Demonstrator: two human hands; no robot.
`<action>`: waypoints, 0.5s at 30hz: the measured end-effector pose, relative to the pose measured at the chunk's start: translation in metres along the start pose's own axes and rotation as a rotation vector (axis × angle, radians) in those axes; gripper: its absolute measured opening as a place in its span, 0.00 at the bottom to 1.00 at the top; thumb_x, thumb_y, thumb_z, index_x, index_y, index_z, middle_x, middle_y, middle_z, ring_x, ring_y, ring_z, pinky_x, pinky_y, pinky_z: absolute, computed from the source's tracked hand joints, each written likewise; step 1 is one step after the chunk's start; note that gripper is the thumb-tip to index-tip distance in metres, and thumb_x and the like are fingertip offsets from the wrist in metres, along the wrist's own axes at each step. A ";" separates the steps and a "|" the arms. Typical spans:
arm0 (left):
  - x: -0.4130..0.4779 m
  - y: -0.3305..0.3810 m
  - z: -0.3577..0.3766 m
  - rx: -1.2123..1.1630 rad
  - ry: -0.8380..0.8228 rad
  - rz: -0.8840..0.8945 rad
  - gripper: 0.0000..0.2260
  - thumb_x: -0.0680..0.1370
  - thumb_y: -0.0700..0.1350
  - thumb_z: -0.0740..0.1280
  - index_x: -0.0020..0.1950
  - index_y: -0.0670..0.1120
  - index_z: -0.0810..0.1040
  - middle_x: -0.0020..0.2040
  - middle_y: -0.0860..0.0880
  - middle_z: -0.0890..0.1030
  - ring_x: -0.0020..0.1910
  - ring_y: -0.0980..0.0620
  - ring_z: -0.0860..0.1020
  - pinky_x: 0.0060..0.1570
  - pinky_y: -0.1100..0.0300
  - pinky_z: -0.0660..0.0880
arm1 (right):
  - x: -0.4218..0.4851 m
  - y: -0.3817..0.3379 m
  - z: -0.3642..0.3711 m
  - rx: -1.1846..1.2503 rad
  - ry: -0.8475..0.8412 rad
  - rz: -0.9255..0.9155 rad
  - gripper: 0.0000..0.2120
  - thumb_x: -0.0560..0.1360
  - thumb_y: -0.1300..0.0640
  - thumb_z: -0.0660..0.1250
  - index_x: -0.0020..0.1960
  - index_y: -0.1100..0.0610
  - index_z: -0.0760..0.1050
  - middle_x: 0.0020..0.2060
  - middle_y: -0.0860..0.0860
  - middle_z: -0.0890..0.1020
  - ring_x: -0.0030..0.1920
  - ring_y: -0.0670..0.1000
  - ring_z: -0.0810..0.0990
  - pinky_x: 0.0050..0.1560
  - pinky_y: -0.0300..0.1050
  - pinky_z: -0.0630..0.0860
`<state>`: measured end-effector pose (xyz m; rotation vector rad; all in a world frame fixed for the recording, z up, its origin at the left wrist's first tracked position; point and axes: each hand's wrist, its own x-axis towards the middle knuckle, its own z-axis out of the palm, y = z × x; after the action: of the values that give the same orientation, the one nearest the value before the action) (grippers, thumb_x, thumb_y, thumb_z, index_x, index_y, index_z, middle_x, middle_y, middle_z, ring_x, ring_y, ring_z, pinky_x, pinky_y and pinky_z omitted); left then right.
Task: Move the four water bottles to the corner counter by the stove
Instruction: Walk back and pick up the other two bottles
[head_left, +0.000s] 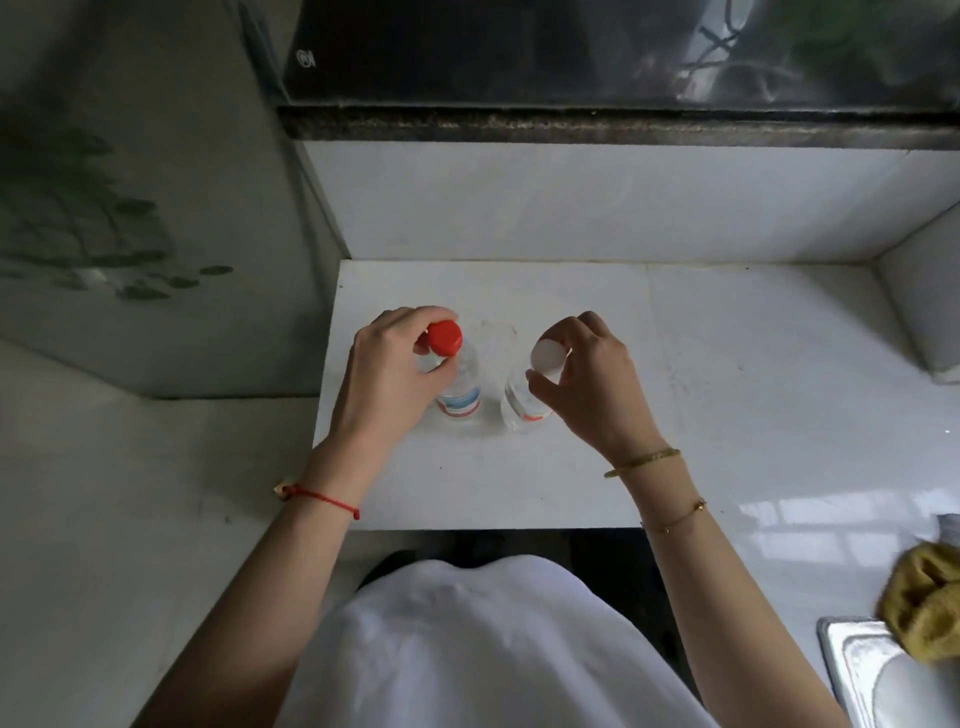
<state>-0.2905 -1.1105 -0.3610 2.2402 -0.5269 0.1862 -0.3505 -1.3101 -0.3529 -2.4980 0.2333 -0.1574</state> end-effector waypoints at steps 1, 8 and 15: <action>-0.010 0.002 -0.007 0.001 0.017 -0.022 0.15 0.68 0.37 0.75 0.54 0.45 0.82 0.49 0.49 0.84 0.41 0.50 0.82 0.45 0.60 0.80 | -0.005 -0.005 0.001 0.009 -0.021 -0.022 0.14 0.67 0.58 0.74 0.50 0.59 0.75 0.48 0.54 0.76 0.37 0.52 0.74 0.39 0.43 0.73; -0.081 0.013 -0.053 0.061 0.110 -0.157 0.15 0.68 0.38 0.76 0.53 0.44 0.83 0.47 0.50 0.84 0.38 0.53 0.81 0.43 0.74 0.73 | -0.030 -0.044 0.021 0.056 -0.163 -0.191 0.14 0.66 0.61 0.75 0.49 0.60 0.76 0.46 0.53 0.76 0.36 0.50 0.71 0.37 0.35 0.66; -0.145 0.006 -0.094 0.163 0.208 -0.285 0.16 0.68 0.41 0.76 0.55 0.46 0.82 0.46 0.50 0.84 0.37 0.53 0.81 0.42 0.67 0.76 | -0.052 -0.089 0.050 0.035 -0.287 -0.373 0.16 0.66 0.59 0.76 0.51 0.57 0.76 0.49 0.53 0.76 0.42 0.52 0.75 0.40 0.40 0.73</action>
<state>-0.4201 -0.9989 -0.3378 2.3886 -0.0817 0.3189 -0.3814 -1.2004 -0.3432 -2.4684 -0.3521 0.0474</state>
